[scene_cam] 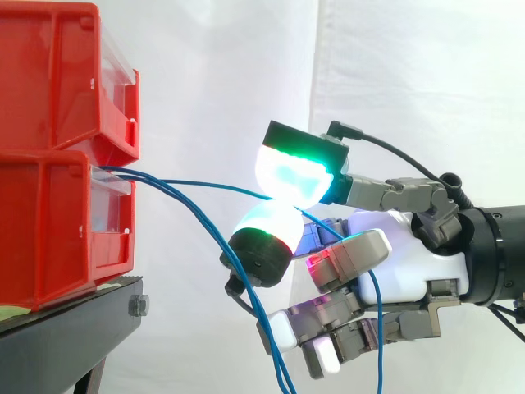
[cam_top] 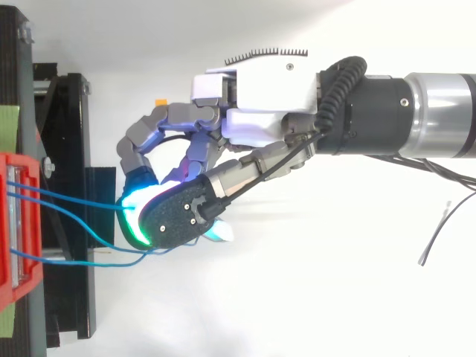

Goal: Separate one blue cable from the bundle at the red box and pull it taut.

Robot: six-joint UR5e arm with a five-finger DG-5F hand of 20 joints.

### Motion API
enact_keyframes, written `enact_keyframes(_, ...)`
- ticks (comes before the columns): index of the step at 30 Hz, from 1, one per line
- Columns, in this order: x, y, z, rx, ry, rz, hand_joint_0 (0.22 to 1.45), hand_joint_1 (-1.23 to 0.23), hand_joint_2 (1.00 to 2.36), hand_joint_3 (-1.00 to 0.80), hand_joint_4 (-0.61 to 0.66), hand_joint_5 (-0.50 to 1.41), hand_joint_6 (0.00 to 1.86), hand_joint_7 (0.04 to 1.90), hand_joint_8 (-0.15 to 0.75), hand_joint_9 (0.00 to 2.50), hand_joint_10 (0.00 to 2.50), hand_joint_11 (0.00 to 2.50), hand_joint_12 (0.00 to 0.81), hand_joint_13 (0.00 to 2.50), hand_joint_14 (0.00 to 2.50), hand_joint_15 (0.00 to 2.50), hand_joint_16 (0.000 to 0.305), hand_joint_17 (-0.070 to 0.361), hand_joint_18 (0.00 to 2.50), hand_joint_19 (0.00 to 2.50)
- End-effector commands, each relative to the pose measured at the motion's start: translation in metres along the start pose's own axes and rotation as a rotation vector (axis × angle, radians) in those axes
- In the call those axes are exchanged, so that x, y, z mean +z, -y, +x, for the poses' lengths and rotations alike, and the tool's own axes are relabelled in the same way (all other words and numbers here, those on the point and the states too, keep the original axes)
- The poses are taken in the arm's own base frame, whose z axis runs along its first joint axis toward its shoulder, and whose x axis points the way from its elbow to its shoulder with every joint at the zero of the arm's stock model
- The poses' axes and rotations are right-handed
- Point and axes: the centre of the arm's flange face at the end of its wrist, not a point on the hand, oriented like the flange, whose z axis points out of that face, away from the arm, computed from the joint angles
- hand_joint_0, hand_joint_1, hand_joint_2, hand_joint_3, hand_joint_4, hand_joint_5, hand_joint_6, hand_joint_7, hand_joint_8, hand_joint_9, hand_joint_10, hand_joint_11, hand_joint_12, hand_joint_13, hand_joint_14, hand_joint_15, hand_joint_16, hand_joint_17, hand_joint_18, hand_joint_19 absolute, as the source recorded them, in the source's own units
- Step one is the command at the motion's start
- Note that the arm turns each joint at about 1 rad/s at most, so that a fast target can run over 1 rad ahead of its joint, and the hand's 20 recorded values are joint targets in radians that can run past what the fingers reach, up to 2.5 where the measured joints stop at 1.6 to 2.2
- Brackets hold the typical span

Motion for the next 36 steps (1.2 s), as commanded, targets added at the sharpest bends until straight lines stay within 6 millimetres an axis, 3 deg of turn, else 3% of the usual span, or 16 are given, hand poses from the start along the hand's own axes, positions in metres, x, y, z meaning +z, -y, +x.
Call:
enact_keyframes(1, 0.0004, -0.0003, -0.0006, 0.0, 0.005, -0.006, 0.58, -0.69, 1.02, -0.12, -0.02, -0.12, 0.86, 1.3, 0.338, 1.37, 0.03, 1.21, 0.382, 0.84, 0.02, 0.54, 0.049, 0.111, 0.83, 0.71)
enact_keyframes(5, 0.0009, -0.0007, -0.0005, 0.0, 0.005, -0.011, 0.59, -0.69, 1.02, -0.13, -0.02, -0.12, 0.87, 1.29, 0.318, 1.4, 0.02, 1.37, 0.369, 0.91, 0.02, 0.64, 0.045, 0.102, 0.82, 0.69)
enact_keyframes(9, -0.0011, 0.0044, -0.0025, 0.0, 0.006, -0.01, 0.59, -0.68, 1.02, -0.14, -0.02, -0.12, 0.87, 1.28, 0.286, 1.44, 0.02, 1.65, 0.329, 1.05, 0.03, 1.1, 0.04, 0.089, 0.82, 0.71)
enact_keyframes(17, 0.0006, 0.0079, -0.0036, 0.003, 0.006, -0.058, 0.6, -0.68, 1.02, -0.14, -0.01, -0.12, 0.87, 1.27, 0.275, 1.44, 0.0, 1.87, 0.299, 1.18, 0.0, 1.74, 0.039, 0.089, 0.9, 0.95)
enact_keyframes(20, 0.0002, 0.0083, -0.0048, 0.003, 0.007, -0.058, 0.6, -0.69, 1.02, -0.14, -0.02, -0.12, 0.87, 1.26, 0.27, 1.42, 0.04, 1.98, 0.317, 1.06, 0.51, 1.69, 0.039, 0.087, 0.96, 1.07)
enact_keyframes(22, 0.0002, 0.0083, -0.0048, 0.003, 0.007, -0.058, 0.6, -0.69, 1.02, -0.14, -0.01, -0.12, 0.87, 1.26, 0.275, 1.34, 0.31, 1.93, 0.332, 0.96, 0.97, 1.56, 0.037, 0.084, 1.0, 1.22)
enact_keyframes(24, 0.0002, 0.0083, -0.0048, 0.003, 0.007, -0.058, 0.6, -0.69, 1.02, -0.14, -0.01, -0.12, 0.87, 1.26, 0.278, 1.31, 0.45, 1.88, 0.33, 0.92, 1.17, 1.53, 0.037, 0.082, 1.03, 1.25)
enact_keyframes(25, 0.0002, 0.0083, -0.0048, 0.003, 0.007, -0.058, 0.6, -0.69, 1.02, -0.14, -0.01, -0.12, 0.87, 1.26, 0.283, 1.27, 0.64, 1.83, 0.334, 0.89, 1.35, 1.49, 0.035, 0.079, 1.05, 1.32)
enact_keyframes(28, 0.0002, 0.0083, -0.0048, 0.003, 0.007, -0.058, 0.6, -0.69, 1.02, -0.14, -0.01, -0.12, 0.87, 1.26, 0.283, 1.22, 0.87, 1.78, 0.347, 0.83, 1.64, 1.46, 0.034, 0.076, 1.09, 1.46)
enact_keyframes(33, -0.0003, 0.0089, -0.0058, -0.014, 0.006, -0.056, 0.61, -0.69, 1.02, -0.14, -0.01, -0.12, 0.87, 1.26, 0.285, 1.18, 1.03, 1.74, 0.36, 0.77, 2.02, 1.43, 0.032, 0.072, 1.15, 1.64)
enact_keyframes(36, -0.0006, 0.0089, -0.007, -0.045, 0.009, -0.055, 0.61, -0.69, 1.02, -0.14, -0.02, -0.12, 0.87, 1.26, 0.293, 1.11, 1.45, 1.67, 0.363, 0.74, 2.19, 1.45, 0.032, 0.071, 1.19, 1.72)
